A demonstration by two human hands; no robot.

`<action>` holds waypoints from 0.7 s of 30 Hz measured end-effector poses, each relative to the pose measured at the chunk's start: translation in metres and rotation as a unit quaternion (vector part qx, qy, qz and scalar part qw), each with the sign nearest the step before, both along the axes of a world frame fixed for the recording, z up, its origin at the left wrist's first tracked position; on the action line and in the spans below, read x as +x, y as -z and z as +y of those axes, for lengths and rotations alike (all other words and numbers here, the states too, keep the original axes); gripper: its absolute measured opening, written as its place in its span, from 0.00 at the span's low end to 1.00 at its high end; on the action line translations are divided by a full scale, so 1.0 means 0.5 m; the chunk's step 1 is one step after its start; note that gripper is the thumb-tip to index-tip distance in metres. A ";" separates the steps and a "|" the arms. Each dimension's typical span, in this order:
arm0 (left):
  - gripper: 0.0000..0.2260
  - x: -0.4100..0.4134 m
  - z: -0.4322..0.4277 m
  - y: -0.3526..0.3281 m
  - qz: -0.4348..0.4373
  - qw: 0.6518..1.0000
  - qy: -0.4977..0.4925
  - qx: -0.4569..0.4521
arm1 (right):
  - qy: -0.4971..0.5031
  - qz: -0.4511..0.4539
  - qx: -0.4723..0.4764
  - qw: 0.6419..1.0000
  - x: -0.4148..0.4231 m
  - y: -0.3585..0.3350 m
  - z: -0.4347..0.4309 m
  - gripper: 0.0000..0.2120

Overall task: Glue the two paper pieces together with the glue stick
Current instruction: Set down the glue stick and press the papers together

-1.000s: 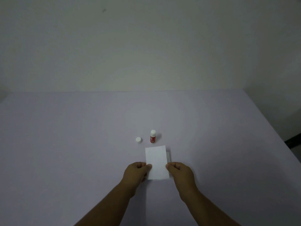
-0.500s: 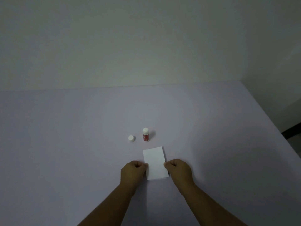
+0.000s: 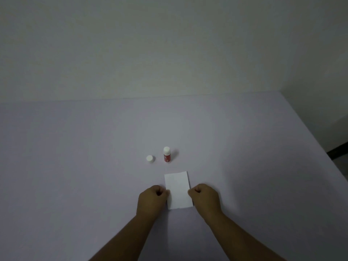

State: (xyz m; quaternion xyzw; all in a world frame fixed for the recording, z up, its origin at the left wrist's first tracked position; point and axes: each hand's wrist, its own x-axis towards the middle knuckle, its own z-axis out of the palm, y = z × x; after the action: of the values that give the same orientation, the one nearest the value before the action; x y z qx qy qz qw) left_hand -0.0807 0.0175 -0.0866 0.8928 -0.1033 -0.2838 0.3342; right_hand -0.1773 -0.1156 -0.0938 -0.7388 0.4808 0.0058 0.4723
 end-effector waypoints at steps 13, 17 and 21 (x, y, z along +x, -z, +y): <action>0.14 0.008 -0.004 0.009 -0.022 0.999 0.025 0.028 | -0.007 0.017 -0.017 1.000 0.008 0.002 0.002 0.08; 0.14 0.011 -0.005 0.011 -0.026 0.999 0.022 0.035 | -0.009 0.029 -0.025 0.999 0.013 0.001 0.003 0.12; 0.12 0.011 -0.007 0.015 -0.025 0.999 0.028 0.038 | -0.010 0.044 -0.032 0.998 0.017 -0.002 0.004 0.16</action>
State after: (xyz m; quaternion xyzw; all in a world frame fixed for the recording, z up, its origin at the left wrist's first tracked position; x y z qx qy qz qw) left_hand -0.0751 0.0140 -0.0938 0.9084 -0.1259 -0.2748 0.2890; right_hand -0.1690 -0.1136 -0.0930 -0.7573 0.4937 0.0271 0.4267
